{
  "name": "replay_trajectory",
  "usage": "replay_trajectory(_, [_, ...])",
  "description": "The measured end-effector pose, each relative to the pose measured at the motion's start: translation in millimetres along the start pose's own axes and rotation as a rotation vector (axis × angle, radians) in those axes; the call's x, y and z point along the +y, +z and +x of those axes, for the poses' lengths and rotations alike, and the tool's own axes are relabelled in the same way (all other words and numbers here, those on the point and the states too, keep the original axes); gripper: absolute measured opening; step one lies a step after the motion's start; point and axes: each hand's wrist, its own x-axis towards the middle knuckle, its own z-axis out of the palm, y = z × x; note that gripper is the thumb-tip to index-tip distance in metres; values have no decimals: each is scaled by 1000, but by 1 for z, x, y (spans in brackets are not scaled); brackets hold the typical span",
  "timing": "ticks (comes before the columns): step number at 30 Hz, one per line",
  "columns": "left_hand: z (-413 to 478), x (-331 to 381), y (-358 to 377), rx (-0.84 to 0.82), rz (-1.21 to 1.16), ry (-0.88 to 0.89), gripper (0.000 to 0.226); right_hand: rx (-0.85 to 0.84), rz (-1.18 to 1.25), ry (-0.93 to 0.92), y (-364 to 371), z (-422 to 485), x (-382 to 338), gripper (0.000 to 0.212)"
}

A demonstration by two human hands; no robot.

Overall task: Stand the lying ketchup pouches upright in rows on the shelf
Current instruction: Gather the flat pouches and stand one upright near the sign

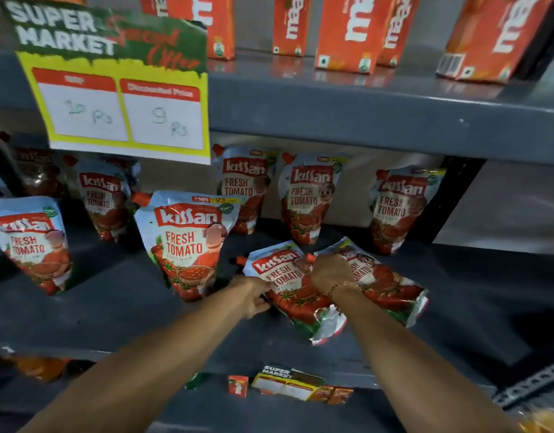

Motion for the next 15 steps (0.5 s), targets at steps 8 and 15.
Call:
replay_trajectory(8, [-14,23,11,313,254,510,21,277,291,-116,-6,-12,20,32])
replay_trajectory(15, [-41,26,13,429,391,993,27,462,510,-307,-1,-19,16,31])
